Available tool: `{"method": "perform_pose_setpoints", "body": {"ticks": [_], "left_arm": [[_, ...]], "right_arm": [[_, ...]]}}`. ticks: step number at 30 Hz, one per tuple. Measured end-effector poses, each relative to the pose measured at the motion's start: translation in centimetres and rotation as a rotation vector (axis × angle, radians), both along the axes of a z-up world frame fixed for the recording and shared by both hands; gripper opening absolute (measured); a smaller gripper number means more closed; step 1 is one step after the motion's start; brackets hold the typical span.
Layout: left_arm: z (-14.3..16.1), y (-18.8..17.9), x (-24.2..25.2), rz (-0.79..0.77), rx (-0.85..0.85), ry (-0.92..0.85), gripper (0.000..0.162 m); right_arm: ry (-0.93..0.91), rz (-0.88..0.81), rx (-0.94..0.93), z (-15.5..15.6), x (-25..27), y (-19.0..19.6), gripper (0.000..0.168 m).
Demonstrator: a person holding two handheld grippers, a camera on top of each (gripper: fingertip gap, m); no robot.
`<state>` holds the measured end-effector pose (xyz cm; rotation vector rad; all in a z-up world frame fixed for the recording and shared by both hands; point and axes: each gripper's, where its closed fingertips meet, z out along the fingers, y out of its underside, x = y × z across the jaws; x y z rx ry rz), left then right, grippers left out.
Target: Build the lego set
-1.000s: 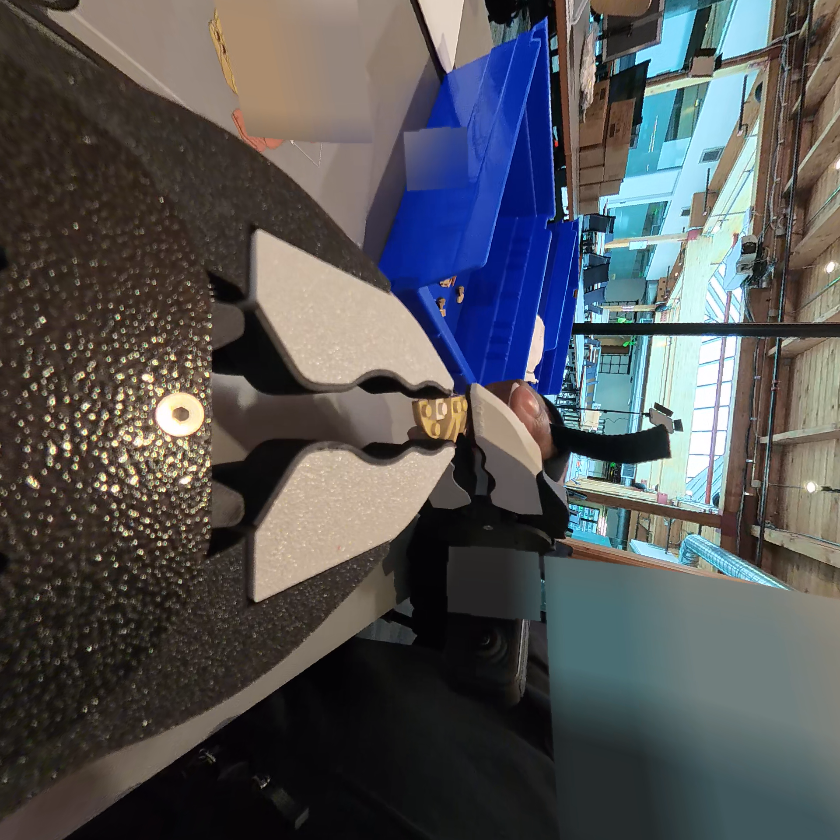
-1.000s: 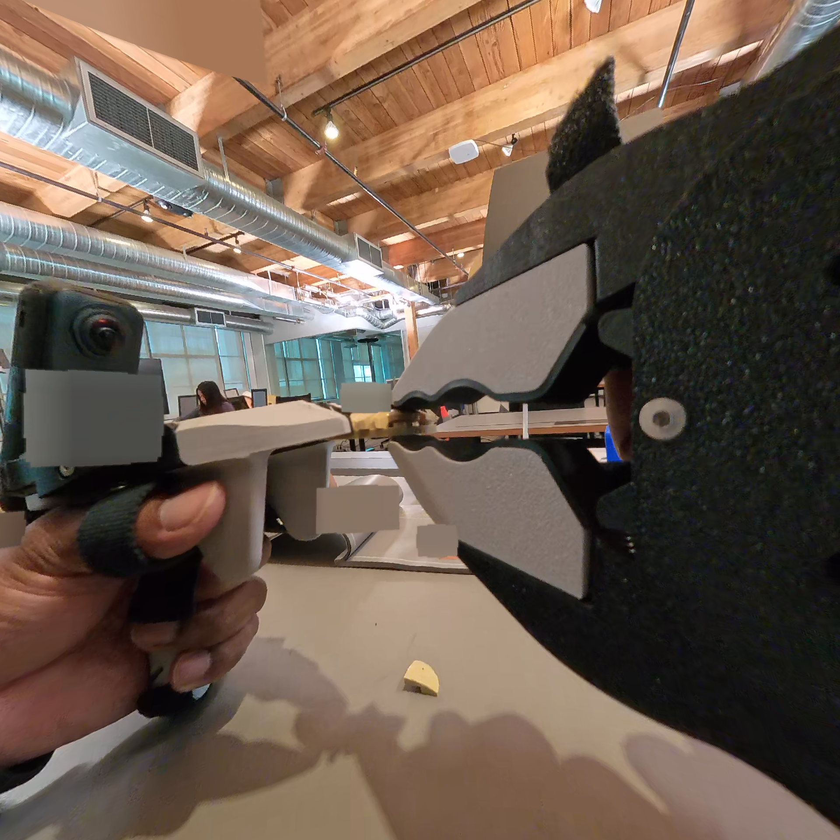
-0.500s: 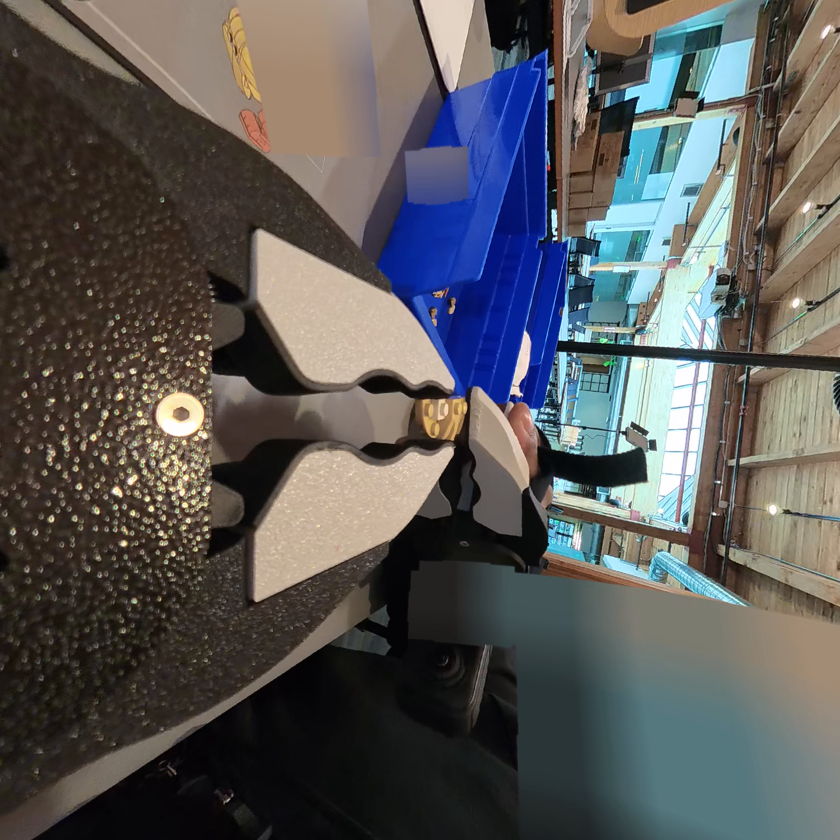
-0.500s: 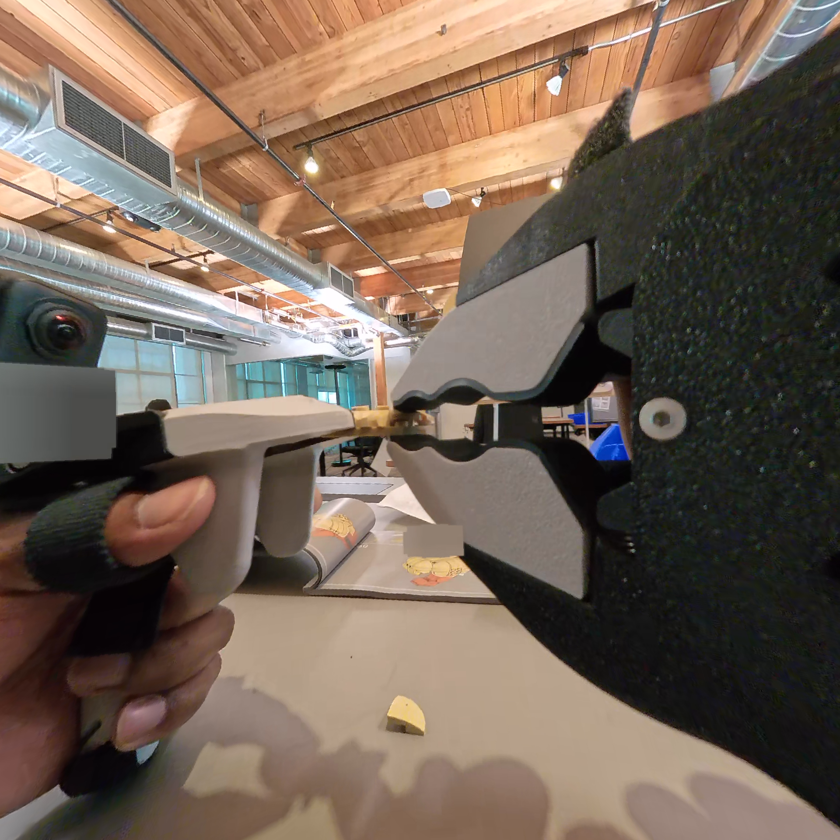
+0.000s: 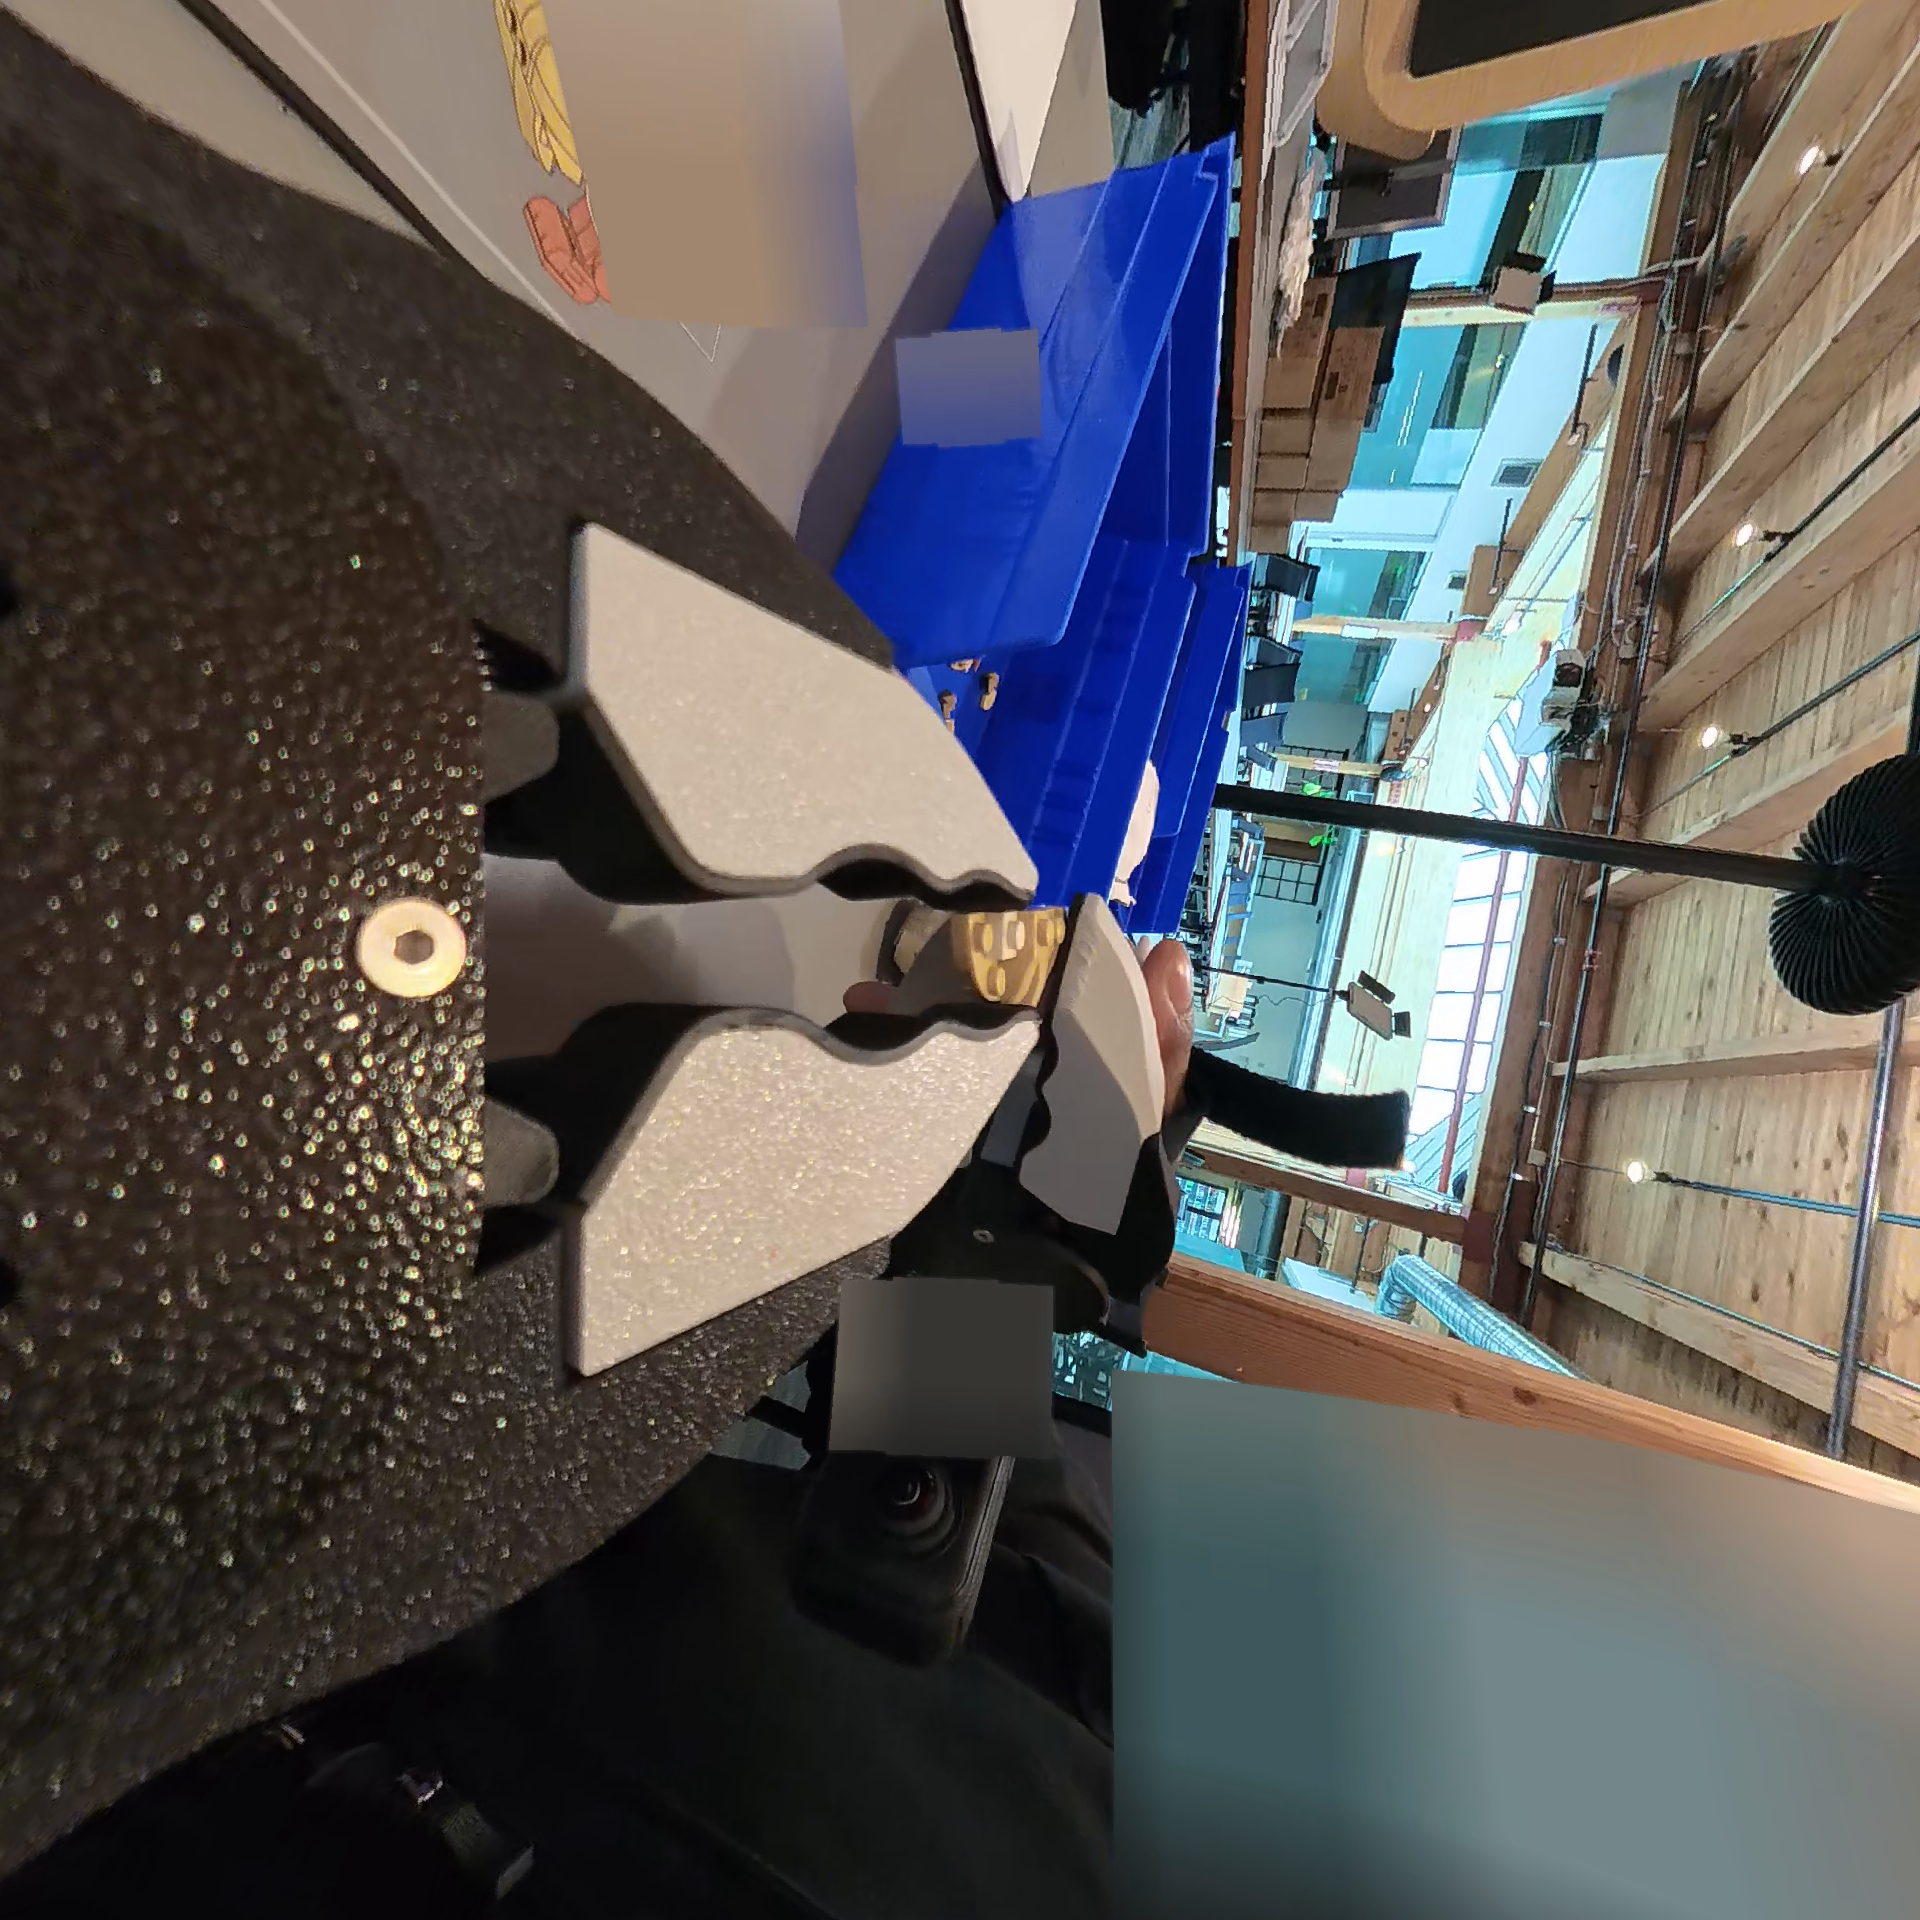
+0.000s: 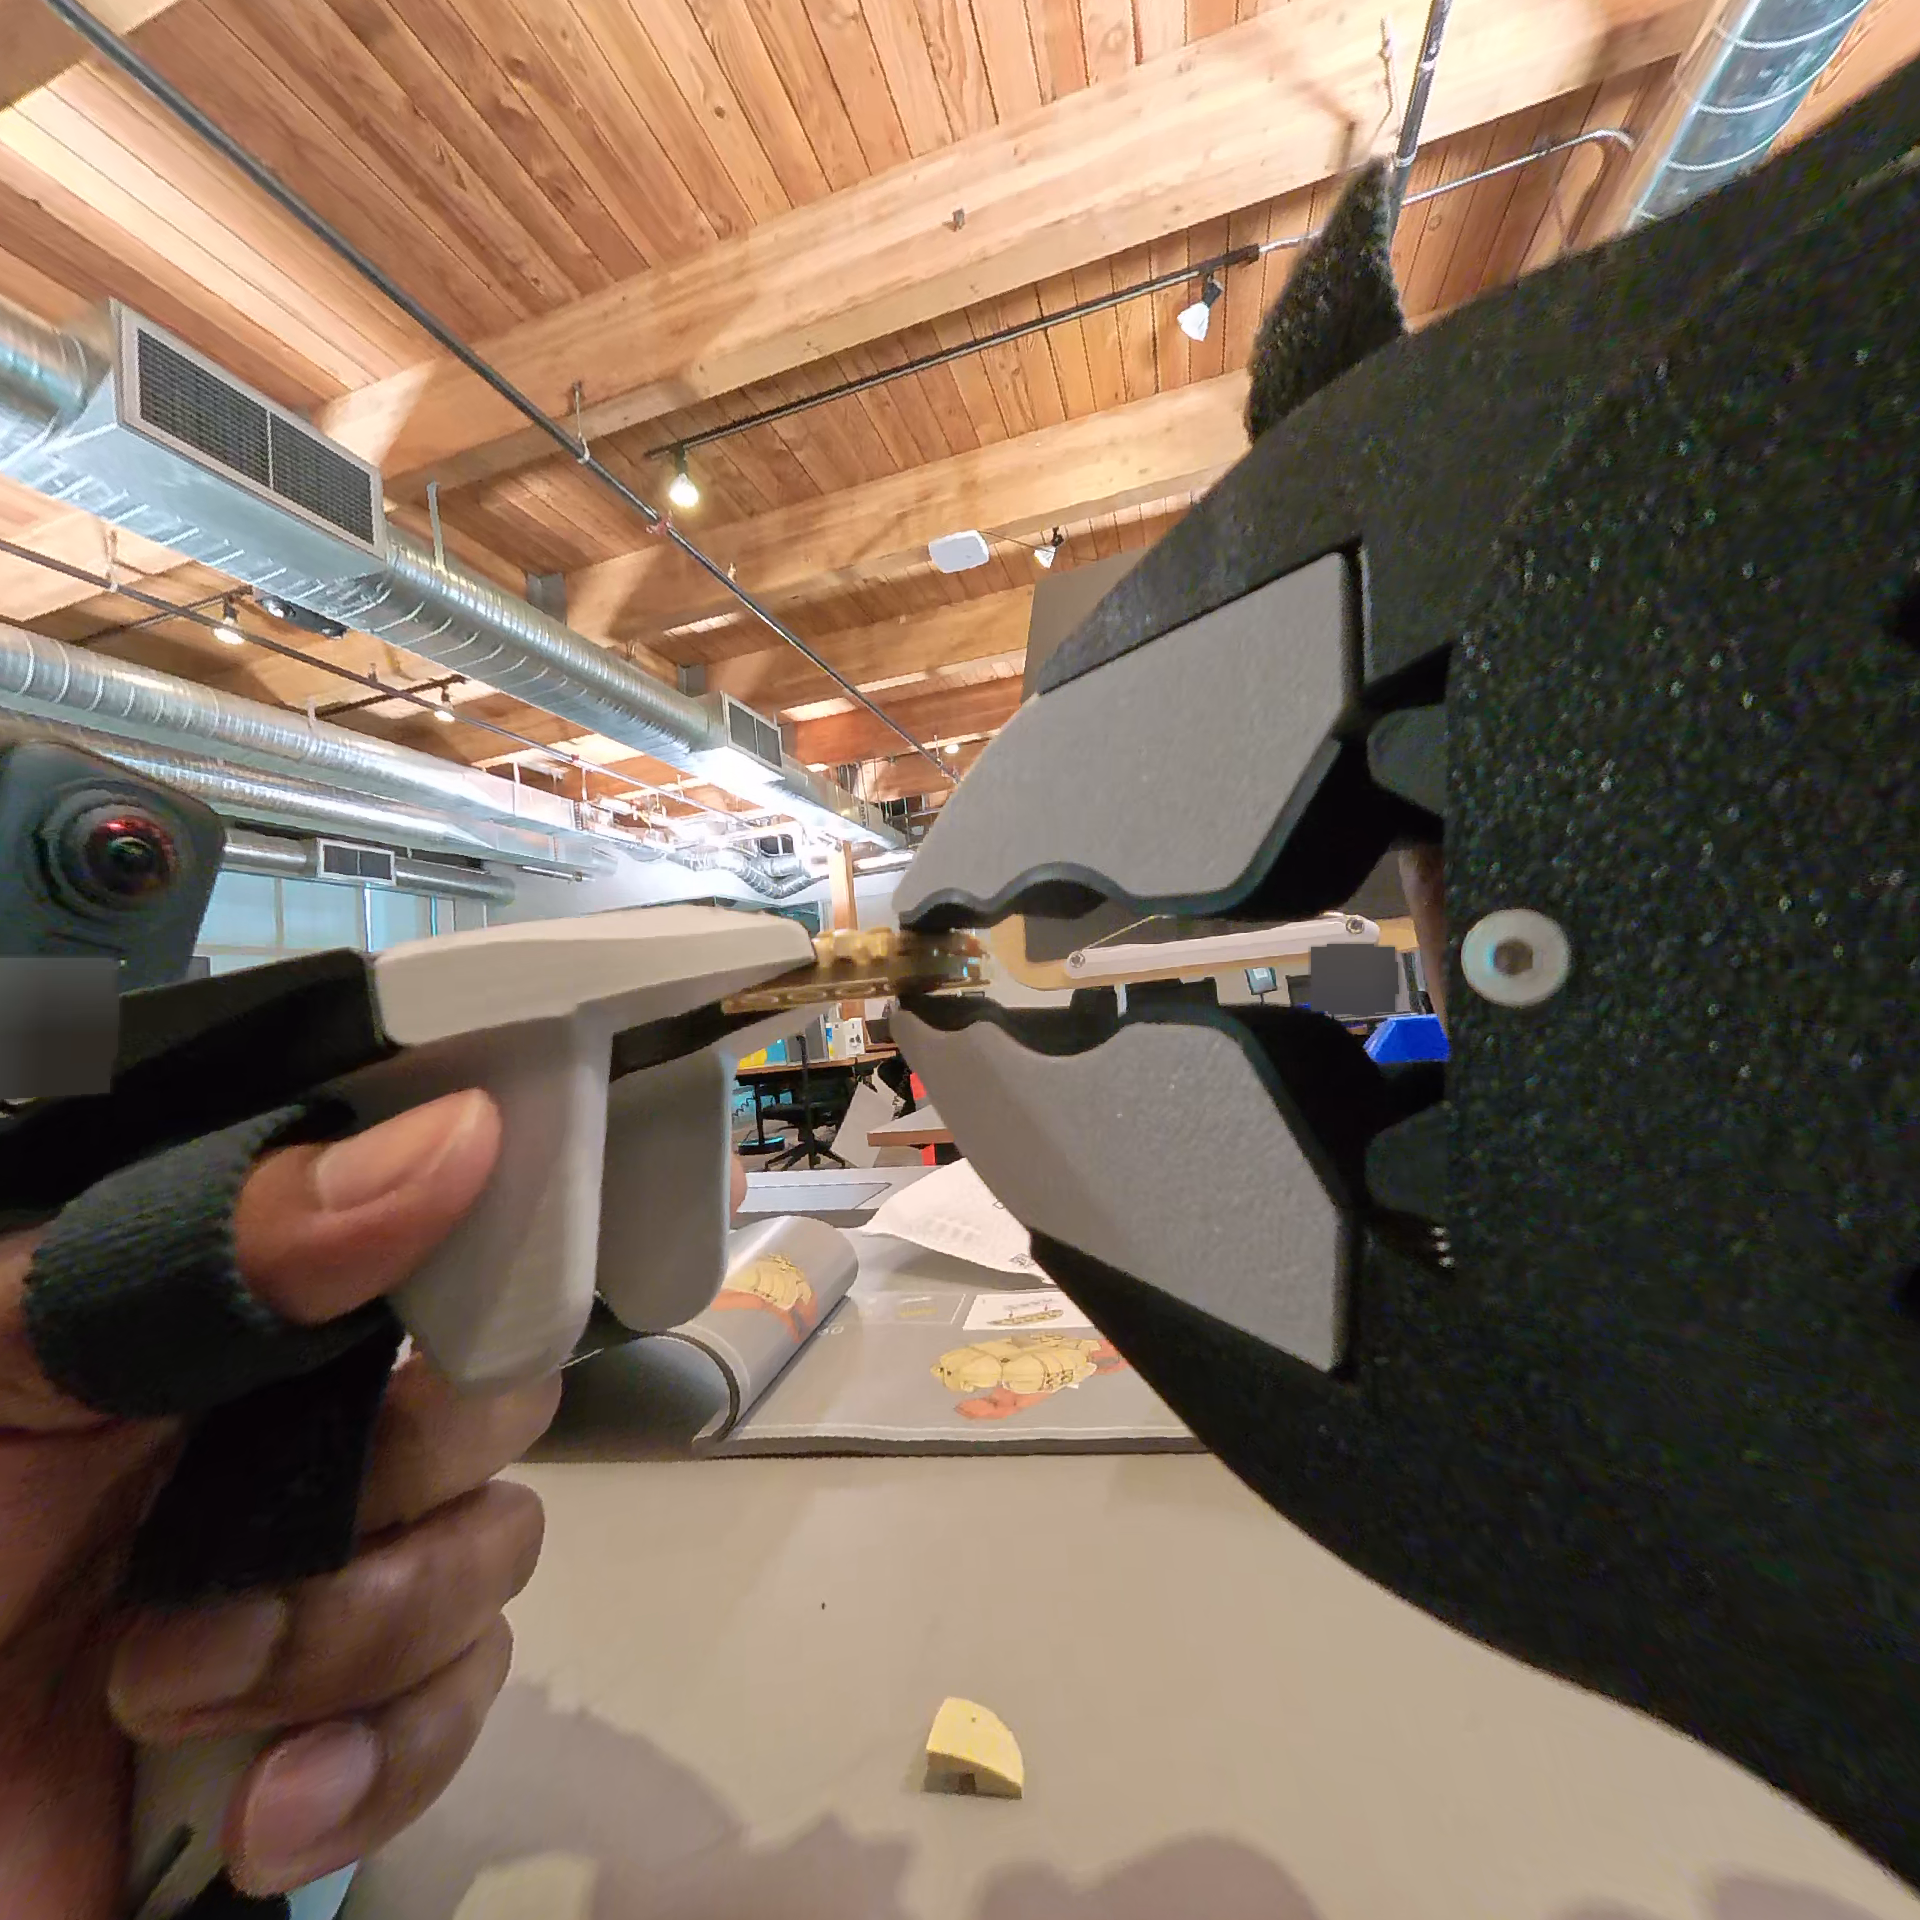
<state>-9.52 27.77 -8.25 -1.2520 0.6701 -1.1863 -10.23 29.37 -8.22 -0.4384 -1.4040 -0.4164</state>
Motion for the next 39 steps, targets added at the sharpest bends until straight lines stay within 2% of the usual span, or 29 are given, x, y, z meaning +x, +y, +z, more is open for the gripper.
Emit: {"method": "perform_pose_setpoints", "body": {"ticks": [30,39], "left_arm": [[0.6,-0.2,-0.1,0.015,0.006,-0.057,0.016],[1.0,0.4,-1.1,0.017,-0.032,-0.123,0.016]], "right_arm": [[0.028,-0.032,-0.021,0.5,0.0,-0.1,0.01],[0.088,-0.026,-0.029,0.9,0.2,0.0,0.02]]}}
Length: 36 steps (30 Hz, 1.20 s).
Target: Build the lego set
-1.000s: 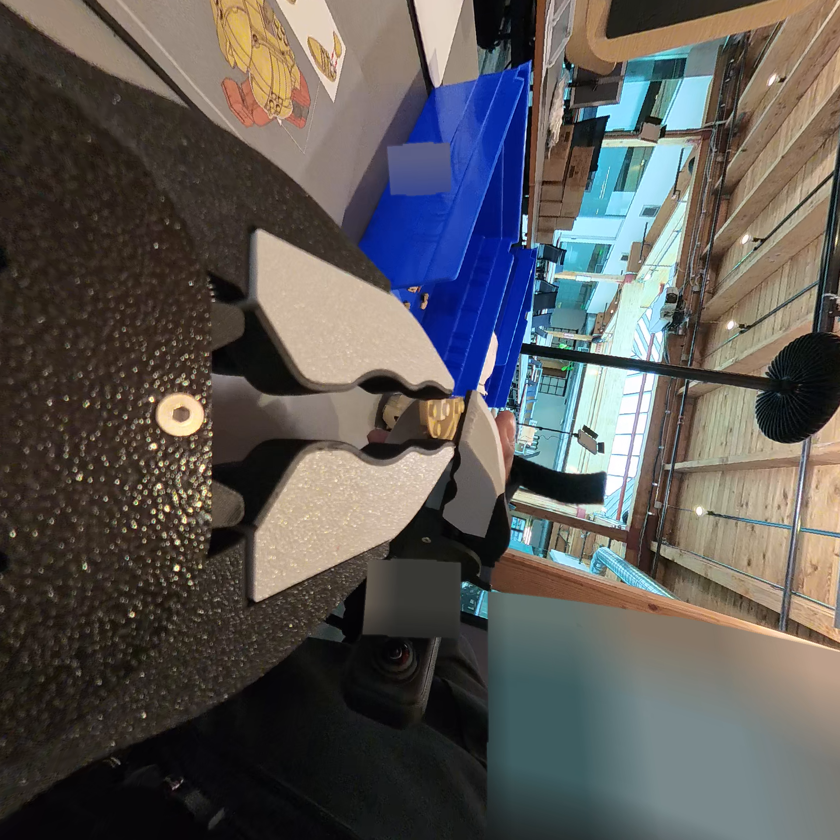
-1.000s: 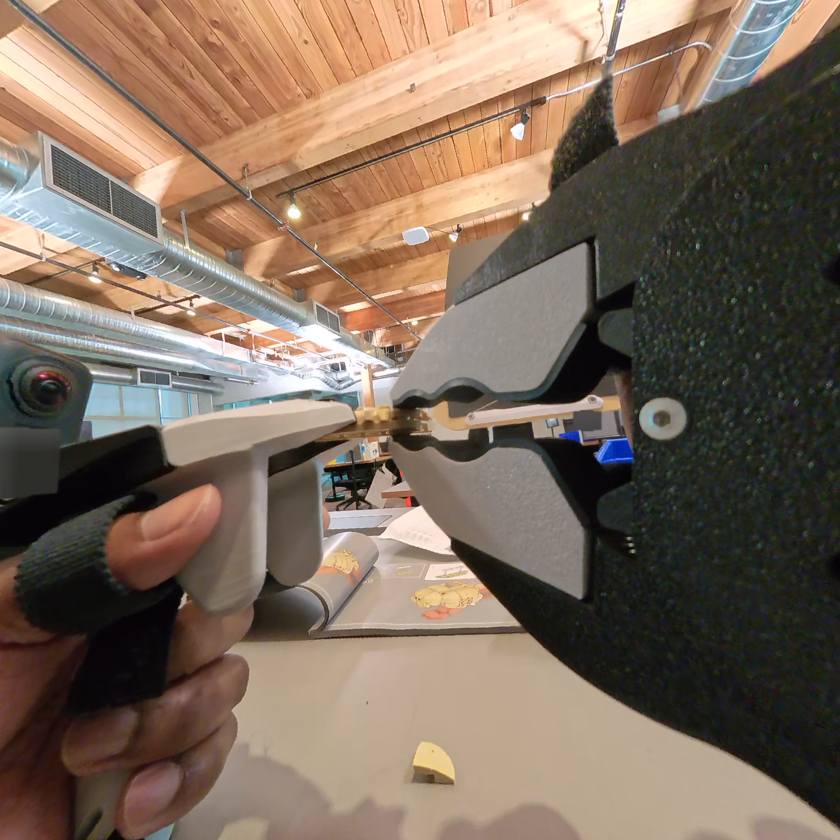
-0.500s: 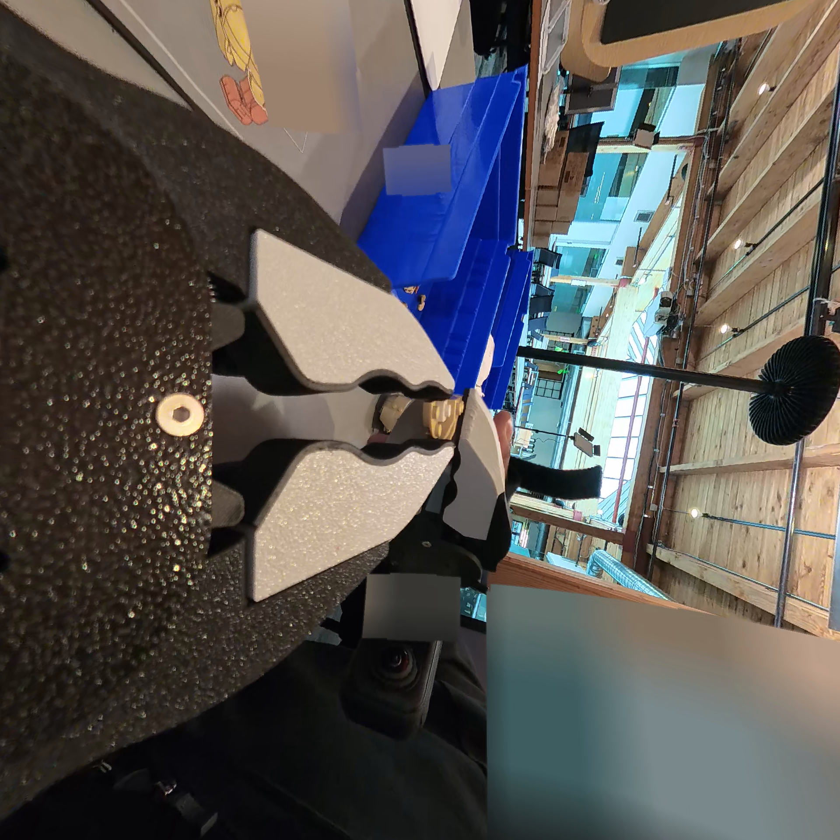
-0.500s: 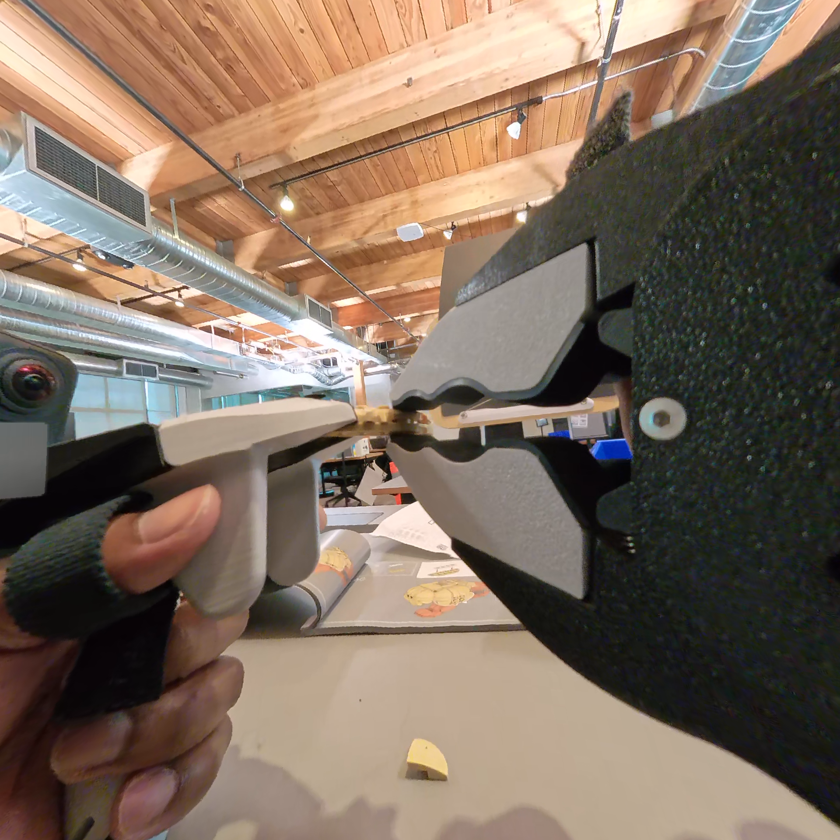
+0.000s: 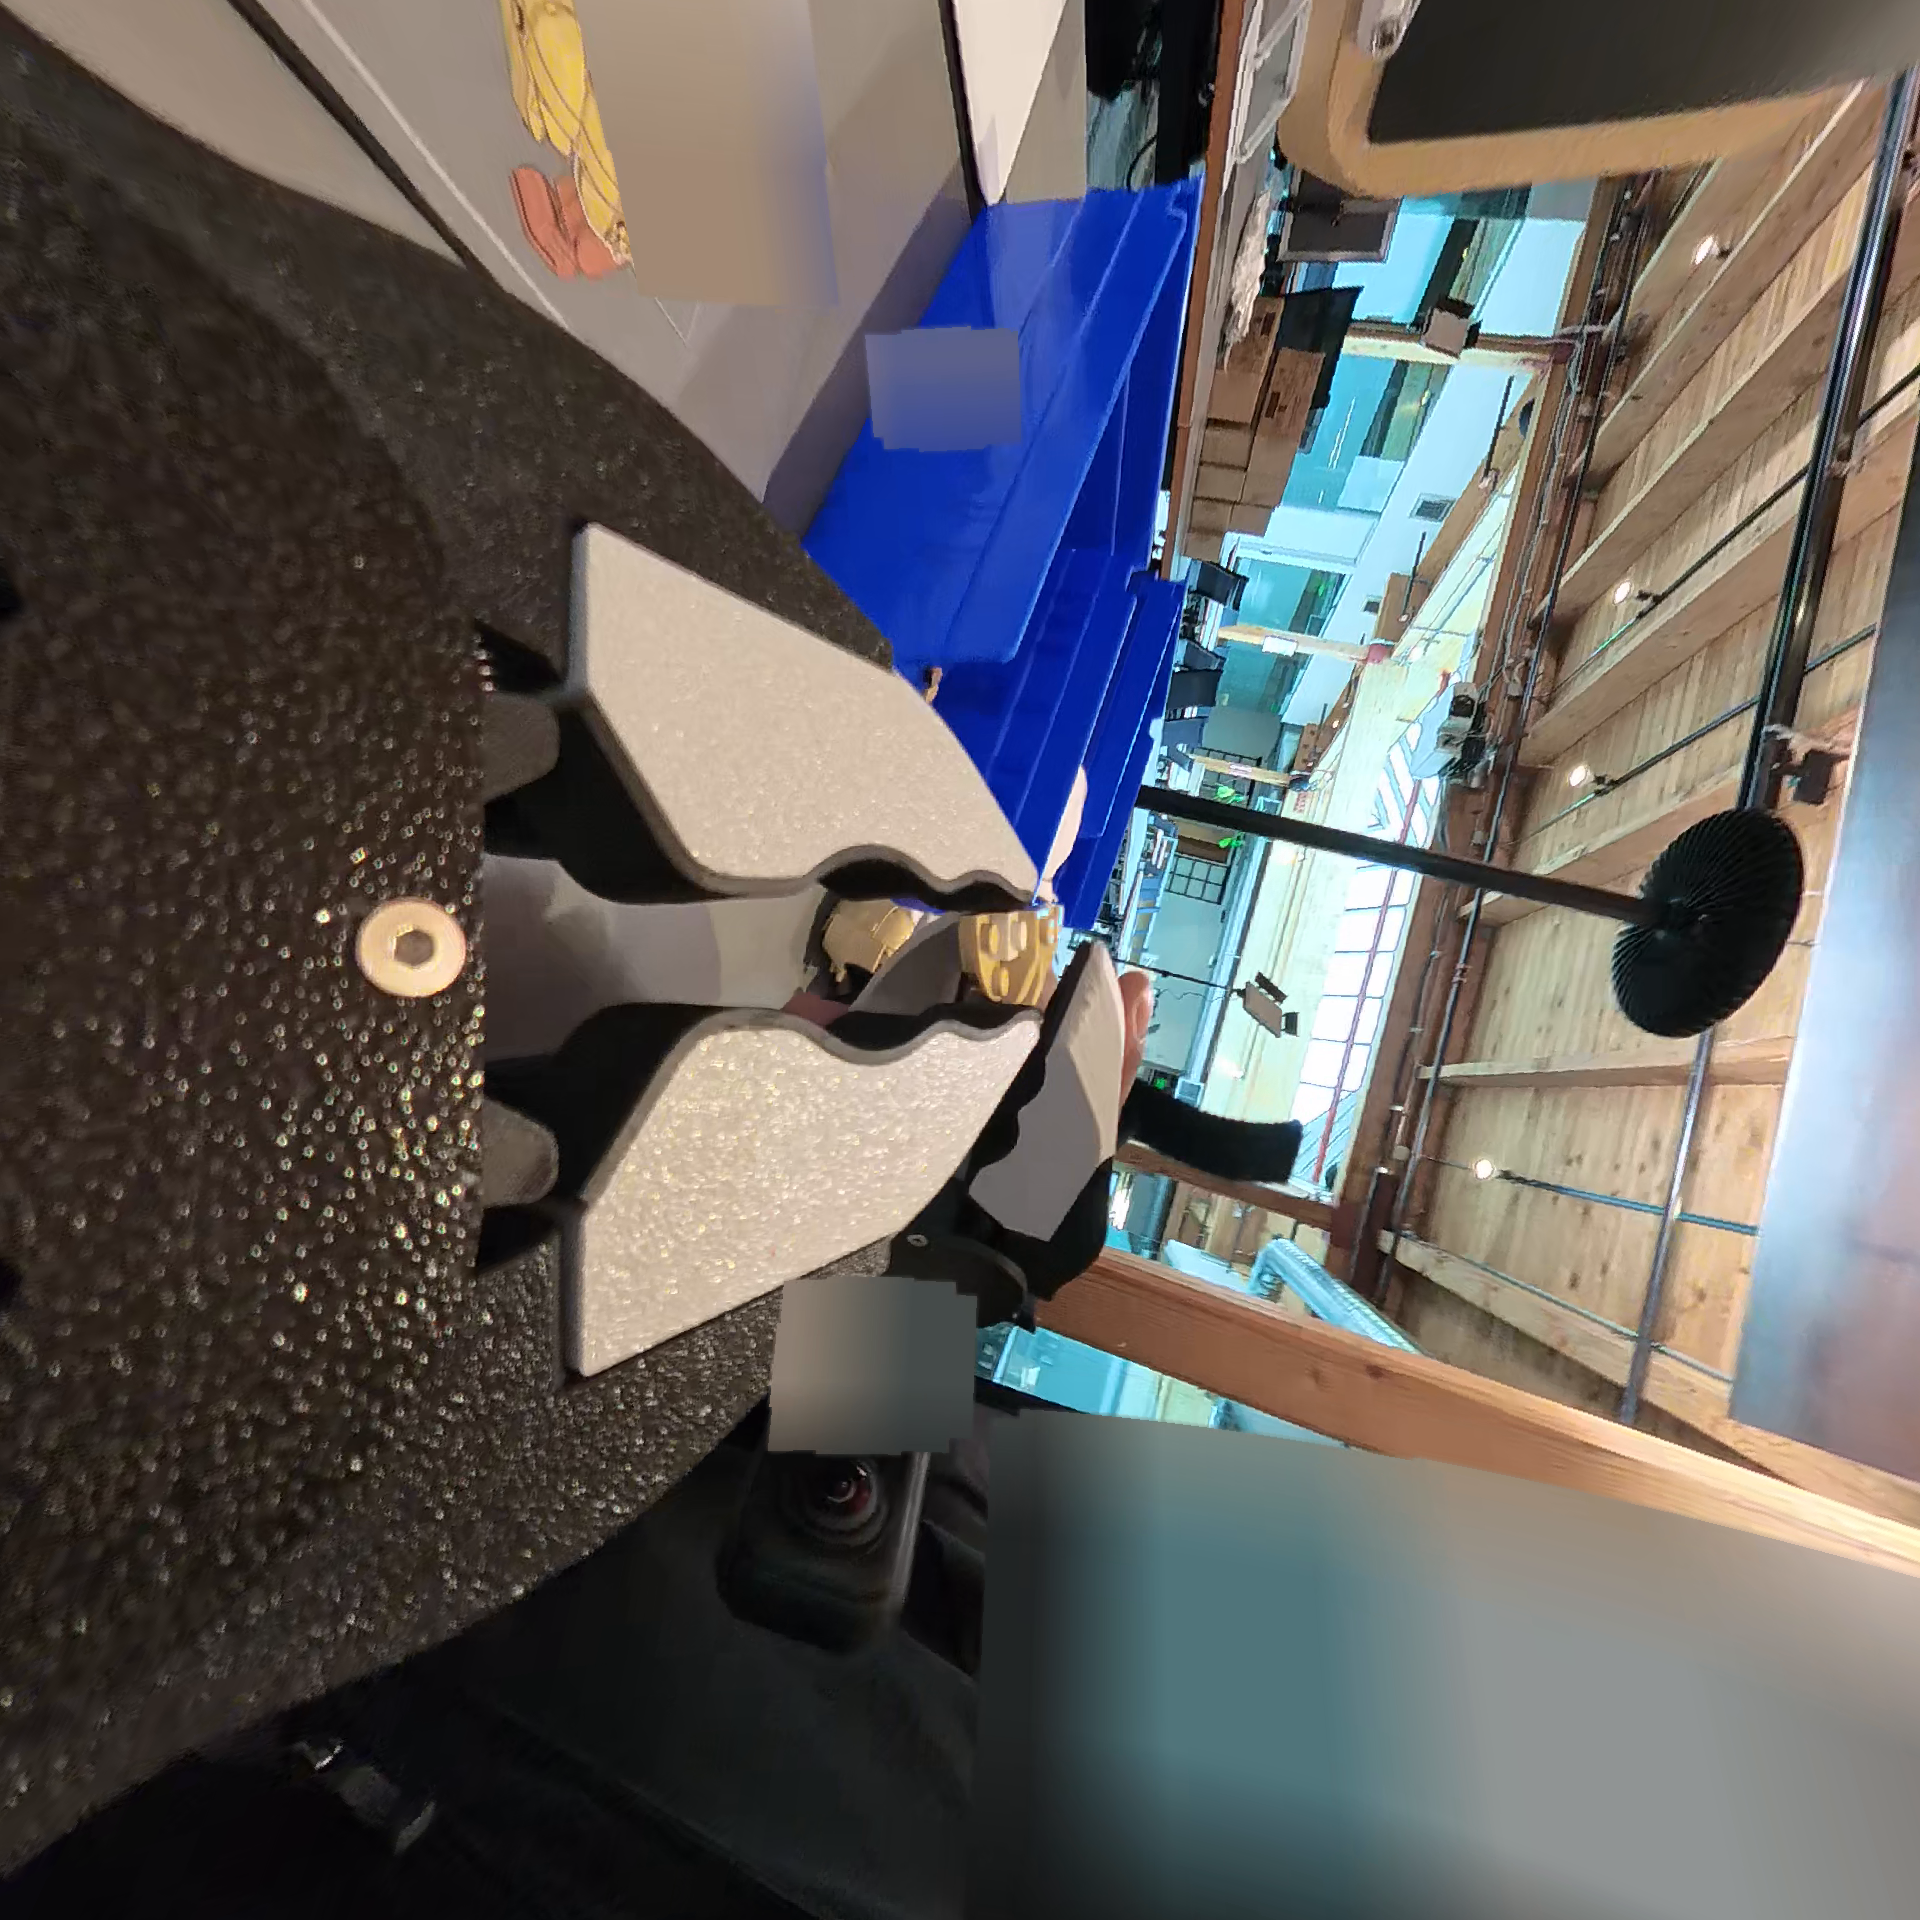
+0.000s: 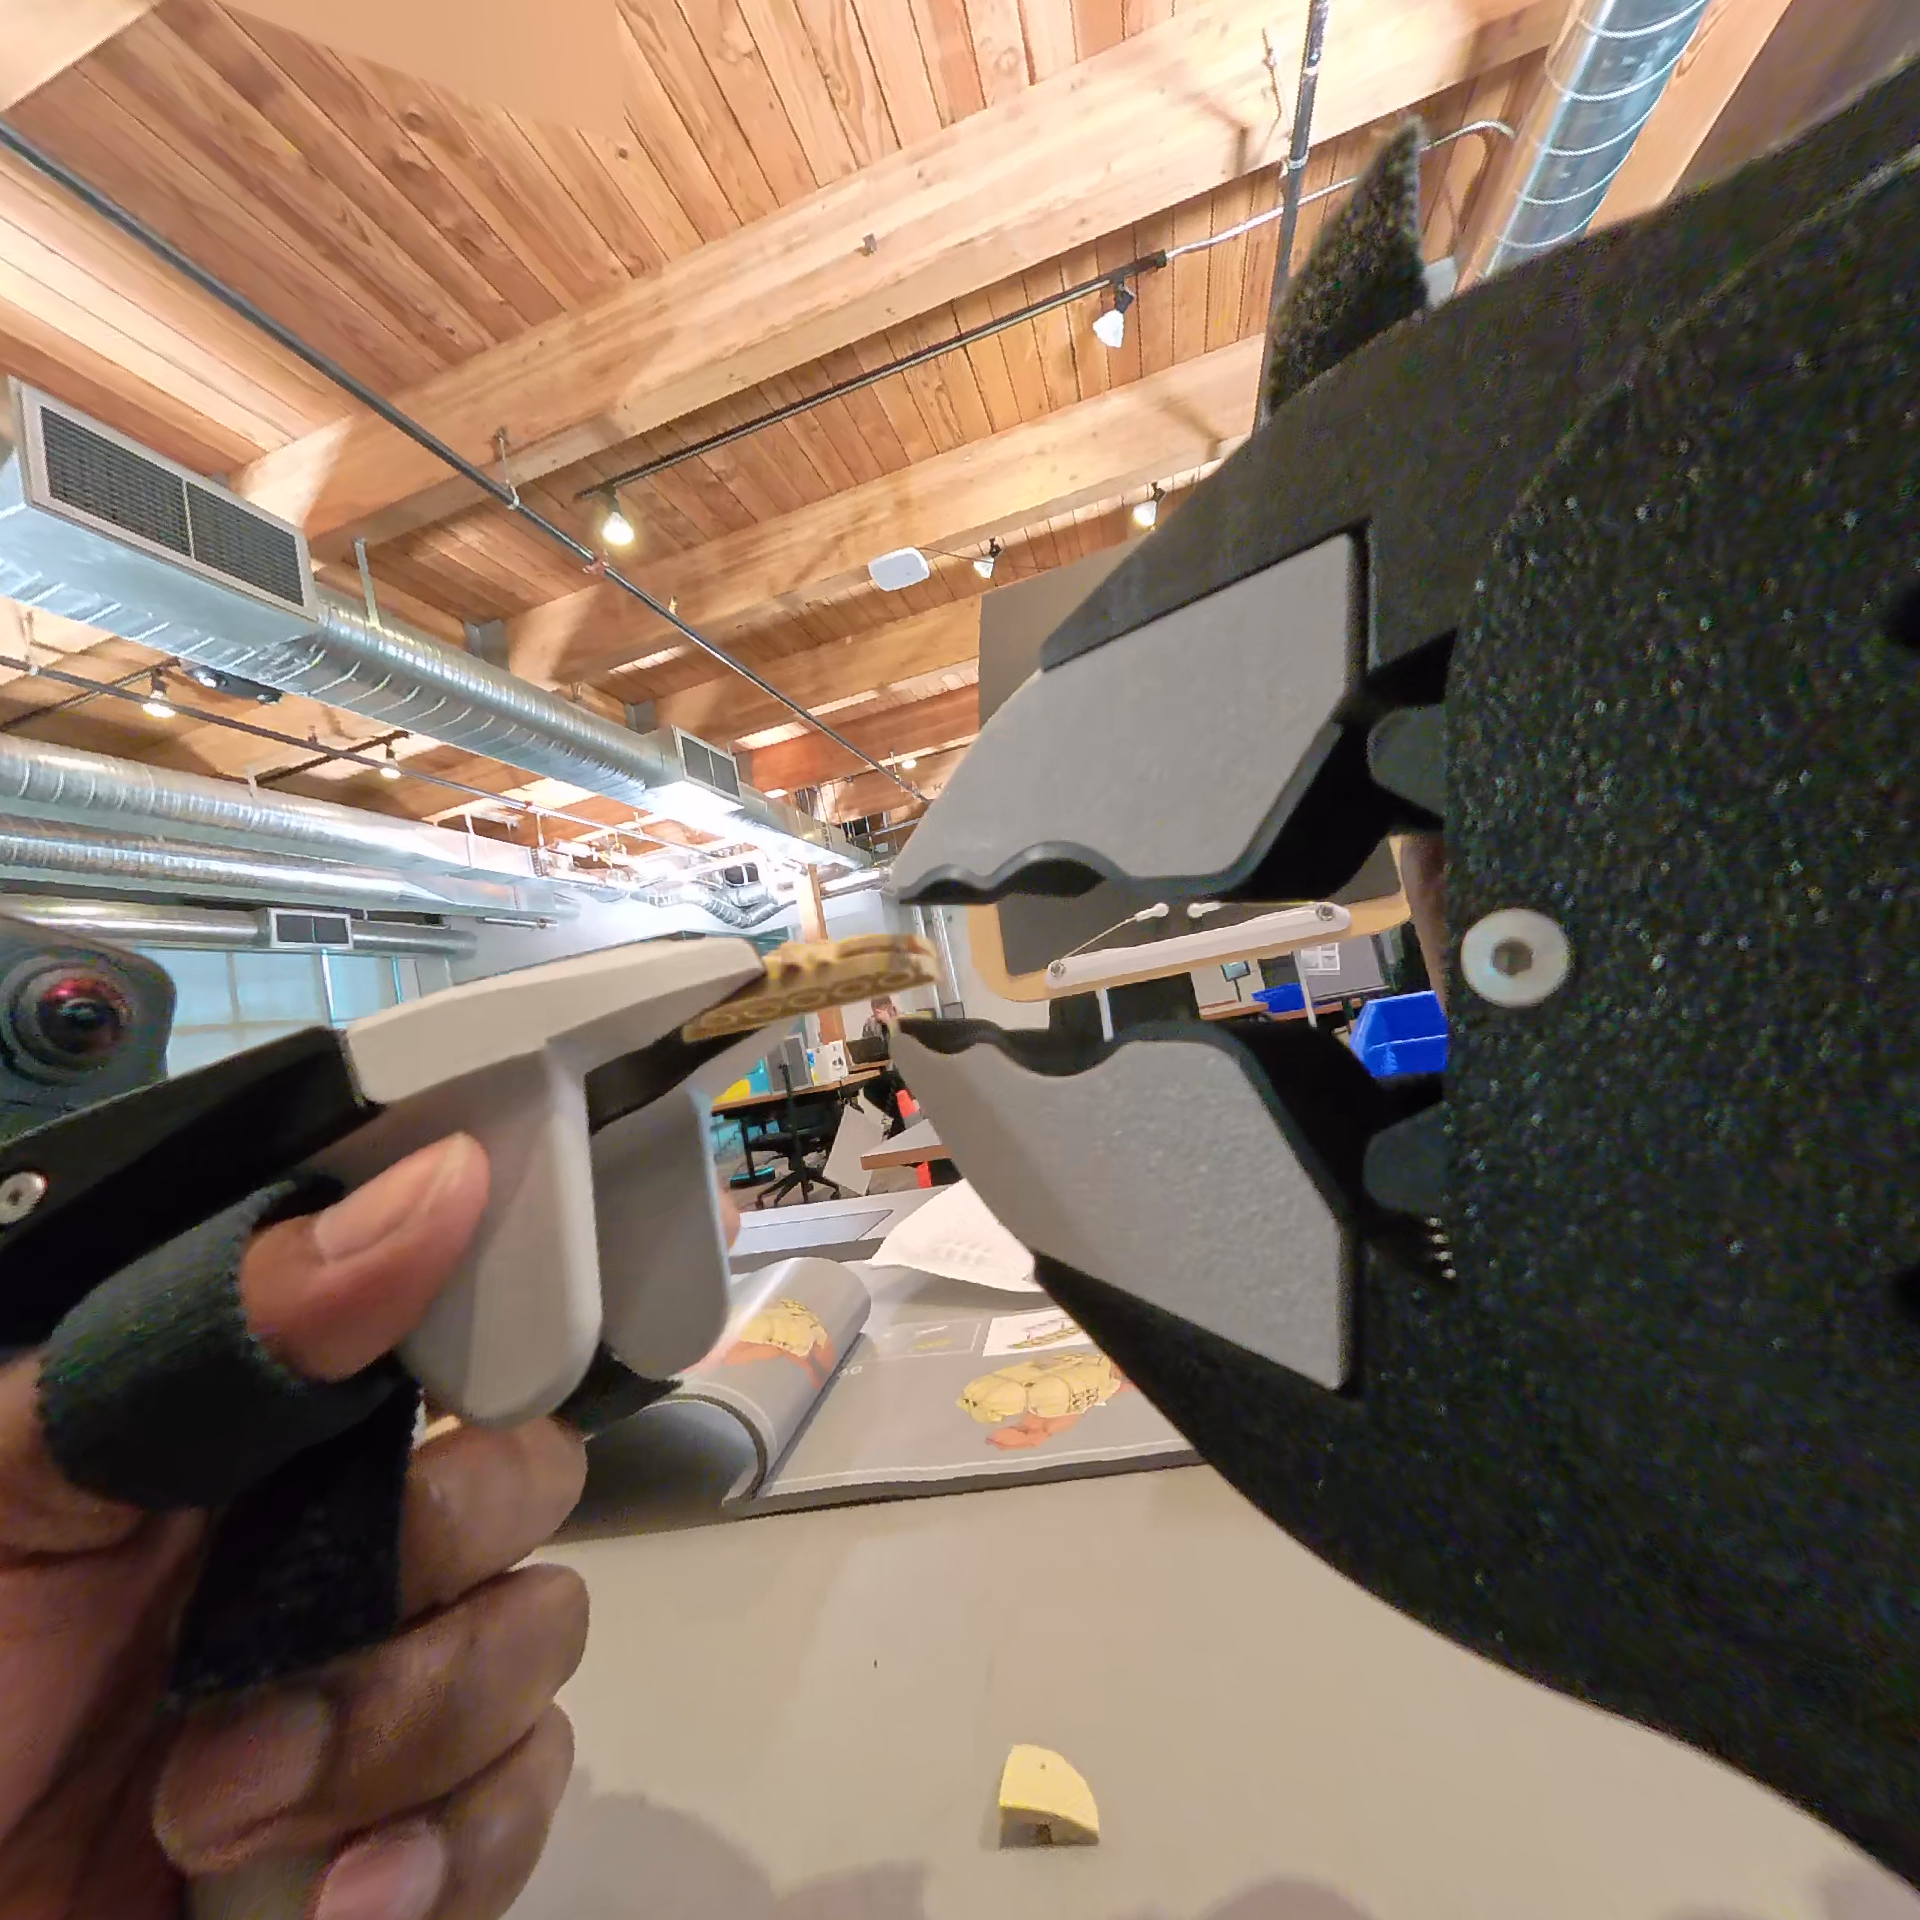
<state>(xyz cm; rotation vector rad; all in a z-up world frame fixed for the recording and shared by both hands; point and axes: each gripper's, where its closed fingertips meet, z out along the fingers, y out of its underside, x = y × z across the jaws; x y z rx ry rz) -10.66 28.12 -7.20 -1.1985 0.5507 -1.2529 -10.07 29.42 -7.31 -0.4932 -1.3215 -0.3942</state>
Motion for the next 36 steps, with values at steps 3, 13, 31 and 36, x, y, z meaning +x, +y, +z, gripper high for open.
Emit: {"method": "perform_pose_setpoints", "body": {"ticks": [3,13,31,36], "left_arm": [[0.0,0.1,-0.2,-0.004,-0.004,-0.004,0.016],[-0.1,-0.3,0.4,-0.063,-0.02,-0.024,0.016],[-0.7,-0.3,0.8,-0.084,-0.029,0.021,0.016],[-0.7,-0.4,0.9,-0.084,-0.019,0.029,0.016]], "right_arm": [[0.02,0.012,-0.032,0.1,0.1,0.0,0.021],[0.049,0.038,-0.038,0.4,0.0,-0.4,0.017],[-0.047,0.09,-0.065,-0.6,-0.2,-0.7,0.009],[-0.068,0.087,-0.052,-0.6,0.0,-0.7,0.009]]}}
